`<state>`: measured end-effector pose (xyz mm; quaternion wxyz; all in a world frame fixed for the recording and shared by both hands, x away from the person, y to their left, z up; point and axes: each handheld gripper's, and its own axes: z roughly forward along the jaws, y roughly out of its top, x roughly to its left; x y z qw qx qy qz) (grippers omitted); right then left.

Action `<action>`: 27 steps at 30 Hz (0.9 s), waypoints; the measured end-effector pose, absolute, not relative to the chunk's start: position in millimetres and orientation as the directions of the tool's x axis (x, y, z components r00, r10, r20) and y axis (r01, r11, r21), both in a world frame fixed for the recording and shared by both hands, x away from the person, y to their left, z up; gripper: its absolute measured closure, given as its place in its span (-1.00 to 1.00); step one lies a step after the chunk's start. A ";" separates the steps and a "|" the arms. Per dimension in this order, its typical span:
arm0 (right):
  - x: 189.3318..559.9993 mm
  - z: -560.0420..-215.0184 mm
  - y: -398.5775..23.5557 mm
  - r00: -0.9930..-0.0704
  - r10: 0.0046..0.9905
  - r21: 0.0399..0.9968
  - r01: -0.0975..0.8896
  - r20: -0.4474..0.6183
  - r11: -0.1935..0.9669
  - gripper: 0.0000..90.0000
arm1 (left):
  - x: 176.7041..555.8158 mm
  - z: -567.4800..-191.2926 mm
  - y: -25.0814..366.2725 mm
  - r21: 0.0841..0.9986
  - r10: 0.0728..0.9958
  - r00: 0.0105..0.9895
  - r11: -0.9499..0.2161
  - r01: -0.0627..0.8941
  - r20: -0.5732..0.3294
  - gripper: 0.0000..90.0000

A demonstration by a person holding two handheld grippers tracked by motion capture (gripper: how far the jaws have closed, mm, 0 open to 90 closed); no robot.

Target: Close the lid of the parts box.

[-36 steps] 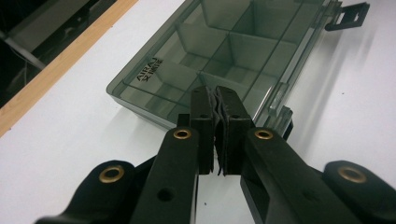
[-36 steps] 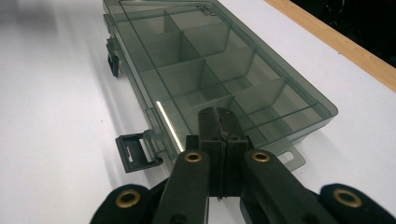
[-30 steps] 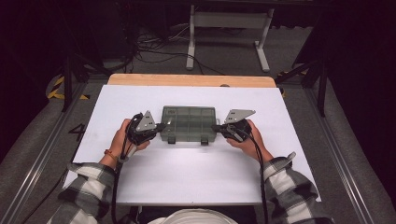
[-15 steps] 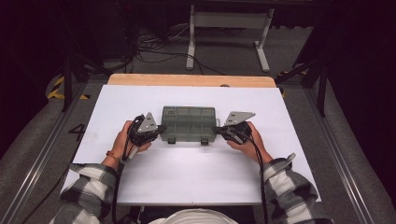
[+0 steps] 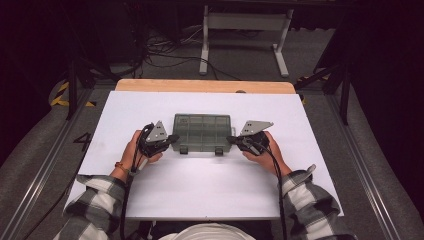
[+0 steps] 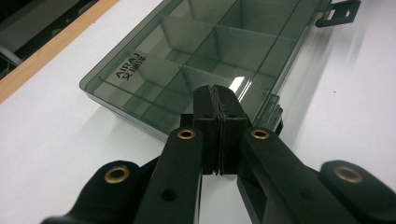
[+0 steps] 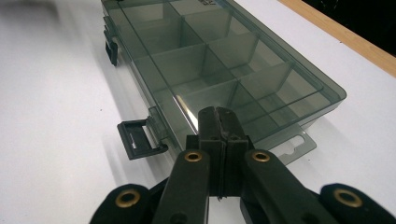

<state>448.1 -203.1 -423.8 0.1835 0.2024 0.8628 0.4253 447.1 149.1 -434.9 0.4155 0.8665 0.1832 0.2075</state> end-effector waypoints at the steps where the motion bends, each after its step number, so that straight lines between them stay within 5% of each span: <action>1: 447.8 -423.9 -203.0 -0.850 0.507 0.809 0.193 -0.145 0.556 1.00 | 447.3 -435.0 149.1 0.797 0.493 0.845 -0.585 0.146 0.207 0.98; 13: 443.8 -422.3 -201.9 -0.854 0.496 0.819 0.168 -0.157 0.549 1.00 | 443.6 -430.7 151.8 0.823 0.513 0.830 -0.553 0.127 0.217 0.86; 27: 435.9 -414.3 -205.1 -0.842 0.511 0.855 0.130 -0.172 0.501 0.78 | 437.0 -421.8 155.3 0.853 0.528 0.816 -0.514 0.087 0.235 0.66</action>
